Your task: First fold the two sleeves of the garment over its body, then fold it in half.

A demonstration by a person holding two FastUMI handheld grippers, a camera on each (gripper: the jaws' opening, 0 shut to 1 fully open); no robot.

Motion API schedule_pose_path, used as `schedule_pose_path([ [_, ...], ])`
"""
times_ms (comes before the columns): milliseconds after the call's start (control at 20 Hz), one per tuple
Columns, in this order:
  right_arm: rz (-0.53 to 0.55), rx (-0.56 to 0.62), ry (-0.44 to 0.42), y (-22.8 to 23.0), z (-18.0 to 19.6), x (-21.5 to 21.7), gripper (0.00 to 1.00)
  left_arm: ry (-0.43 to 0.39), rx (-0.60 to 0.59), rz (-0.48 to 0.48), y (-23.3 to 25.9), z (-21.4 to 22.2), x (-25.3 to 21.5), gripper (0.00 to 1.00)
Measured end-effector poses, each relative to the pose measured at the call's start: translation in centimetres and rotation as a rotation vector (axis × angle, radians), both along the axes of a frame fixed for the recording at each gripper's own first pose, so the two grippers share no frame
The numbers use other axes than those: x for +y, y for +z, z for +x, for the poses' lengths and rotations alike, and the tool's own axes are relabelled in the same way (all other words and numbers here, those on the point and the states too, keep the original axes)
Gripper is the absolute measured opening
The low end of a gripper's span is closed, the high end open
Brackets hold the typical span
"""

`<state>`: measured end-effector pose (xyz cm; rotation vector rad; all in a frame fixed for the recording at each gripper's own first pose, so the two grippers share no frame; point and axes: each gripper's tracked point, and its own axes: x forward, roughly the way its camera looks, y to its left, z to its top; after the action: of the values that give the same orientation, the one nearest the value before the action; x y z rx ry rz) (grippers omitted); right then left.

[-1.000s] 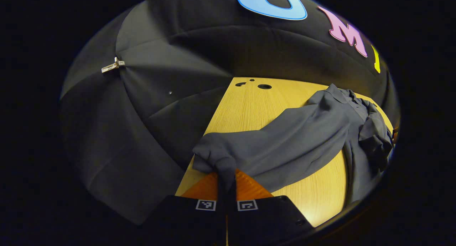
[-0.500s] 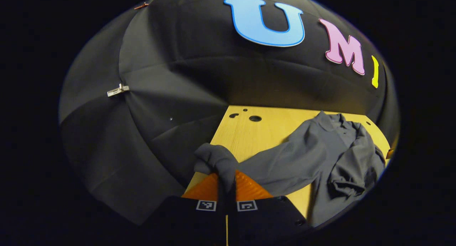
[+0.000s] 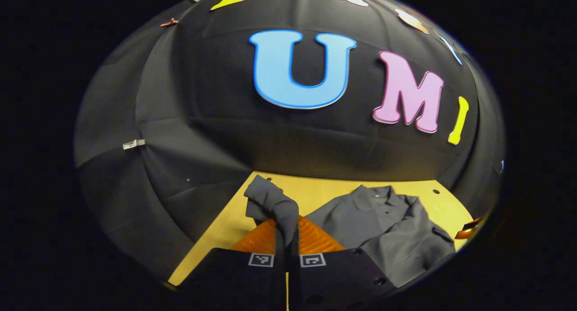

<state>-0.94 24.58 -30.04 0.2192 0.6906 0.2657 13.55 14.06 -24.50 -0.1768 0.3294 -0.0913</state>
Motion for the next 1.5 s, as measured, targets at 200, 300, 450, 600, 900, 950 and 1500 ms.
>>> schedule_pose_path([
  [200, 0.006, -0.018, -0.025, 0.0, -0.1, -2.9, 0.99, -0.092, -0.021, -0.034, 2.8, -0.9, -8.3, 0.07],
  [300, 0.010, -0.019, -0.043, -0.3, 0.0, -4.4, 0.99, -0.133, -0.017, -0.041, 3.4, -1.2, -11.8, 0.07],
  [450, 0.027, -0.007, -0.081, -0.8, -0.3, -6.5, 0.99, -0.205, -0.001, -0.039, 3.9, -1.7, -17.4, 0.07],
  [600, 0.041, 0.006, -0.120, -1.4, -0.6, -8.6, 0.99, -0.279, 0.011, -0.027, 3.7, -2.2, -22.3, 0.07],
  [900, 0.040, 0.043, -0.158, -3.3, -2.0, -12.0, 0.99, -0.401, 0.089, 0.020, -0.1, -3.3, -30.3, 0.07],
  [950, 0.038, 0.052, -0.160, -3.7, -2.3, -12.5, 0.99, -0.416, 0.108, 0.029, -1.0, -3.7, -31.3, 0.07],
  [1500, 0.025, 0.117, -0.146, -7.0, -3.5, -16.9, 0.99, -0.516, 0.239, 0.172, -10.1, -5.9, -39.3, 0.13],
])
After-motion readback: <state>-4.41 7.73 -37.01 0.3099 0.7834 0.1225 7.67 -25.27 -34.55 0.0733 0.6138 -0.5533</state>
